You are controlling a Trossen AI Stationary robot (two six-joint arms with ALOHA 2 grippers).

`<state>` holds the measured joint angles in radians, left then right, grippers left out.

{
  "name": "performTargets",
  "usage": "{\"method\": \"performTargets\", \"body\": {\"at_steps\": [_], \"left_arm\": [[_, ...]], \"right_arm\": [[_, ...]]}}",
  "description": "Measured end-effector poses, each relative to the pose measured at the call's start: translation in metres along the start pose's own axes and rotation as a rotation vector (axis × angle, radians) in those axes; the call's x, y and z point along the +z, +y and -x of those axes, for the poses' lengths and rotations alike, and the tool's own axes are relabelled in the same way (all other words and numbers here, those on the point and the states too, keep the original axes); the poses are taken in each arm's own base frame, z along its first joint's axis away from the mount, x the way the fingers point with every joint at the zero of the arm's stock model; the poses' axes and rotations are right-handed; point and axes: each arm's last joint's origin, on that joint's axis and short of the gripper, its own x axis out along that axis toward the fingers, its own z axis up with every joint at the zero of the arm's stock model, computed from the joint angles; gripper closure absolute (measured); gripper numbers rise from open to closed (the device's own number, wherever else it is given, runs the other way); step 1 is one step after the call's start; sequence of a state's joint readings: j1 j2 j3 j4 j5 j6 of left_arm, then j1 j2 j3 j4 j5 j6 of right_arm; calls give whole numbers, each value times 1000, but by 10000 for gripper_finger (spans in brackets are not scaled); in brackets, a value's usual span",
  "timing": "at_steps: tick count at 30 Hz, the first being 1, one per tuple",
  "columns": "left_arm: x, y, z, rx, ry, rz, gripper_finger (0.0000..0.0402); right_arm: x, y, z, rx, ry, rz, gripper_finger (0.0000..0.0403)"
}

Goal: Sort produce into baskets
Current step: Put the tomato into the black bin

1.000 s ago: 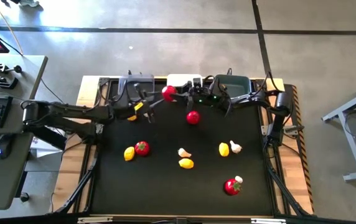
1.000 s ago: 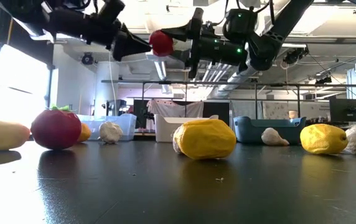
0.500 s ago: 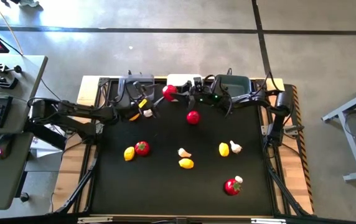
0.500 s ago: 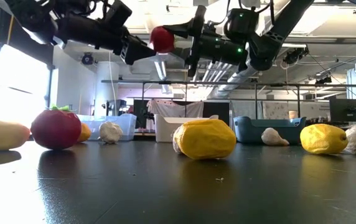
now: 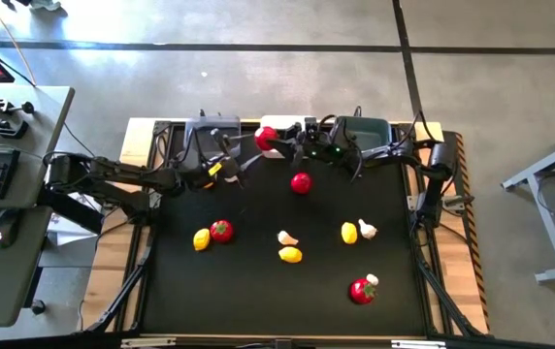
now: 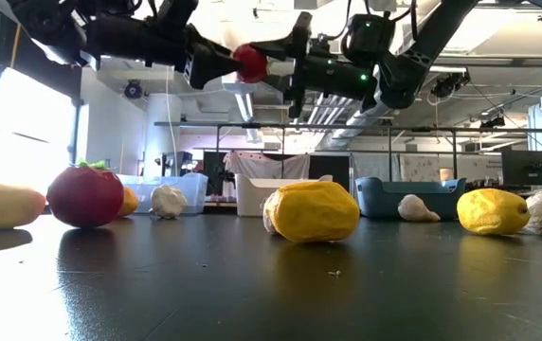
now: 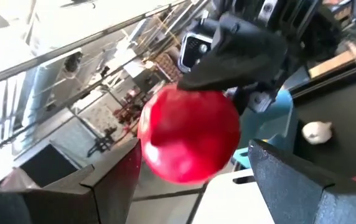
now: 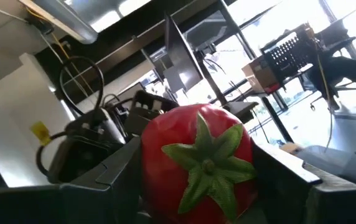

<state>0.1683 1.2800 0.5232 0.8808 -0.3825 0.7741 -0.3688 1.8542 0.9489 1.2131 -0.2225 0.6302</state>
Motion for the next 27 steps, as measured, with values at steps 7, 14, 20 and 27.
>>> {"method": "performTargets", "body": {"at_steps": [7, 14, 20, 27], "left_arm": [[3, 1, -1, 4, -1, -33, 117], [3, -1, -1, -29, -22, -49, 117], [7, 0, -6, -66, 14, -50, 117], [11, 3, -10, -51, 75, -61, 117]], "right_arm": [[0, 0, 0, 30, 20, -27, 169], [-7, 7, -2, 38, 53, -37, 169], [-9, 11, -8, 18, 92, -48, 169], [-6, 13, -16, 19, 119, -32, 169]]}}
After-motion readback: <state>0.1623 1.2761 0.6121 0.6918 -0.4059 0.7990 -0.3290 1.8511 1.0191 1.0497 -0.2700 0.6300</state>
